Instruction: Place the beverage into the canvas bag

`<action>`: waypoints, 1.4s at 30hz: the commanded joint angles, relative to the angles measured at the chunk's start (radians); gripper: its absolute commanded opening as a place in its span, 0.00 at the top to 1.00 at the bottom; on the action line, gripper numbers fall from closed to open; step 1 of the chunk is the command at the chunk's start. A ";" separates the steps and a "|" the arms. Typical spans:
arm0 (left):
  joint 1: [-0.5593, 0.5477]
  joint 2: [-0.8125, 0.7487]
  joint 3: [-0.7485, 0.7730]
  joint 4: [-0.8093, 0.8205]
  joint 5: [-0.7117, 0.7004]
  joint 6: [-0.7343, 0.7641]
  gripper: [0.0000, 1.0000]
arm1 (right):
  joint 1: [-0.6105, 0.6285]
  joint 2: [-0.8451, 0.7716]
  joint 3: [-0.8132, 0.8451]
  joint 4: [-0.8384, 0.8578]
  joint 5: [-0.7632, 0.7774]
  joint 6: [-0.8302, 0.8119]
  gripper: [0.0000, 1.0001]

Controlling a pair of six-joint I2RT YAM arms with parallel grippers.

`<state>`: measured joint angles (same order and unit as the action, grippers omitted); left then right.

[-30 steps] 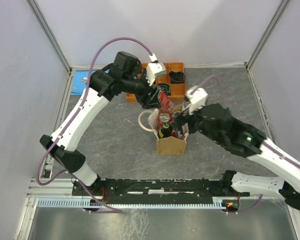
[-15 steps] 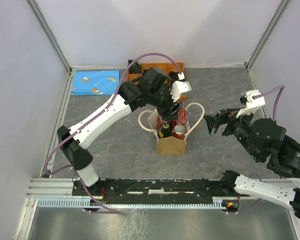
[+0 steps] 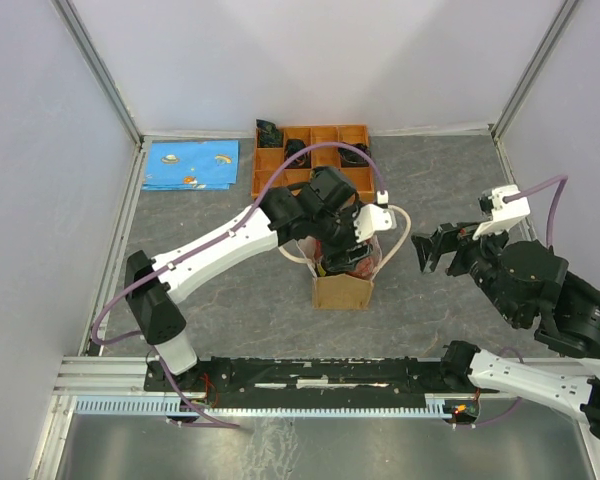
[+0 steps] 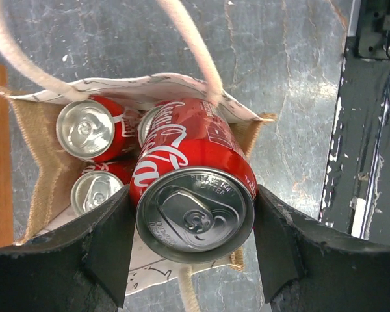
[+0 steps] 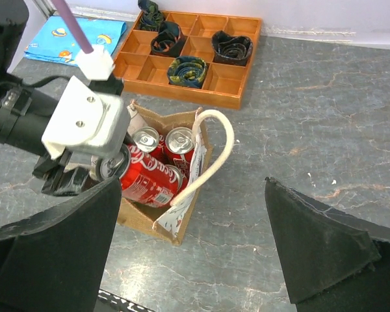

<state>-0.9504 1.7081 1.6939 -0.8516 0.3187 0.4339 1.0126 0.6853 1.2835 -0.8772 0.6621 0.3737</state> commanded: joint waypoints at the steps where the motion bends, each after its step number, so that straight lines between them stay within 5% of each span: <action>1: -0.032 -0.059 -0.006 0.025 0.001 0.086 0.97 | 0.003 -0.027 -0.011 0.016 0.034 0.015 0.01; 42: -0.056 -0.001 0.072 -0.240 -0.146 0.294 0.97 | 0.004 -0.033 -0.082 -0.007 0.012 0.081 0.01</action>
<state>-1.0019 1.6978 1.7061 -1.0676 0.2081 0.6712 1.0126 0.6323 1.2007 -0.9066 0.6773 0.4488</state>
